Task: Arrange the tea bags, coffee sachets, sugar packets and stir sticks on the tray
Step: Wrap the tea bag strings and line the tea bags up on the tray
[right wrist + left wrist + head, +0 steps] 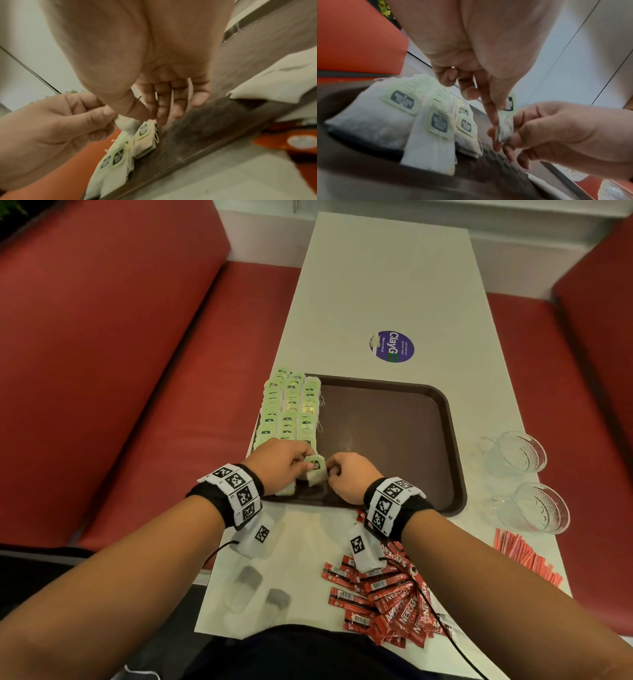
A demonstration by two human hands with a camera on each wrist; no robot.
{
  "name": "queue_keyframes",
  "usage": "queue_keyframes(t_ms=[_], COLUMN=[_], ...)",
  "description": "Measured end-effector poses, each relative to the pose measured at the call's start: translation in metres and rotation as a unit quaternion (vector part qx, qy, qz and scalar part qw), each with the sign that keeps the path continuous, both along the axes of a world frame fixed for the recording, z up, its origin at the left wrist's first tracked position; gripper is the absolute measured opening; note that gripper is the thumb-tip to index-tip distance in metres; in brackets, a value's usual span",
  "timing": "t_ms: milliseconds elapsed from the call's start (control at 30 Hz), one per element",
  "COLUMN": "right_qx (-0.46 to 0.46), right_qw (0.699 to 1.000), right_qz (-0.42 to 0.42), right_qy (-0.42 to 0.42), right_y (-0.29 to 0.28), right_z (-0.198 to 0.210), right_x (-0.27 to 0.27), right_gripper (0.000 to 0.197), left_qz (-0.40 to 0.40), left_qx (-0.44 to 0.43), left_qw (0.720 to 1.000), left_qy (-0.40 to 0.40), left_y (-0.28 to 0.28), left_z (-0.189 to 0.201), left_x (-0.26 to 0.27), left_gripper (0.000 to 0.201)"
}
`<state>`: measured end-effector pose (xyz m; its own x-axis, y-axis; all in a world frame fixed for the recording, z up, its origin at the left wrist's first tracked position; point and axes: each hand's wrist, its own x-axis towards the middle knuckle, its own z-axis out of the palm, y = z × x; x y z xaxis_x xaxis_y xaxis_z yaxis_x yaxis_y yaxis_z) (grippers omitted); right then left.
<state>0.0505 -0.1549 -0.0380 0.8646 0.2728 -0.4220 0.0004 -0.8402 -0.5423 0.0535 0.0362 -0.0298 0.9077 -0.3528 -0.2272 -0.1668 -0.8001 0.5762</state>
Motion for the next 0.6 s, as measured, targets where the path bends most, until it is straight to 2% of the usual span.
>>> queue_keyframes(t_ms=[67,133,300,367,467,600], right_qx=[-0.029,-0.028,-0.026,-0.020,-0.022,-0.049], right_qw=[0.999,0.999,0.999,0.998,0.998,0.995], right_qz=[0.009,0.015,0.036,0.044,0.053,0.079], right_qy=[0.022,0.025,0.026,0.028,0.025,0.024], right_y=[-0.001,0.001,0.007,0.010,0.015,0.022], right_z=[-0.002,-0.002,0.000,0.000,0.000,0.002], right_x=[-0.001,-0.001,-0.001,0.000,0.002,-0.001], right_gripper=[0.038,0.040,0.038,0.036,0.031,0.025], left_qz=[-0.028,-0.028,0.033,0.013,-0.055,-0.053], left_qx=[0.072,0.111,0.092,0.084,0.126,0.153], left_qw=[0.997,0.993,0.994,0.994,0.988,0.984], left_qy=[0.028,0.019,-0.056,-0.069,-0.071,-0.081], left_y=[-0.002,-0.004,-0.005,-0.005,-0.006,-0.002], left_z=[-0.001,-0.005,-0.013,-0.015,-0.018,-0.019], left_x=[0.000,0.001,0.001,-0.004,-0.010,-0.012], left_gripper=[0.022,0.029,0.034,0.035,0.034,0.031])
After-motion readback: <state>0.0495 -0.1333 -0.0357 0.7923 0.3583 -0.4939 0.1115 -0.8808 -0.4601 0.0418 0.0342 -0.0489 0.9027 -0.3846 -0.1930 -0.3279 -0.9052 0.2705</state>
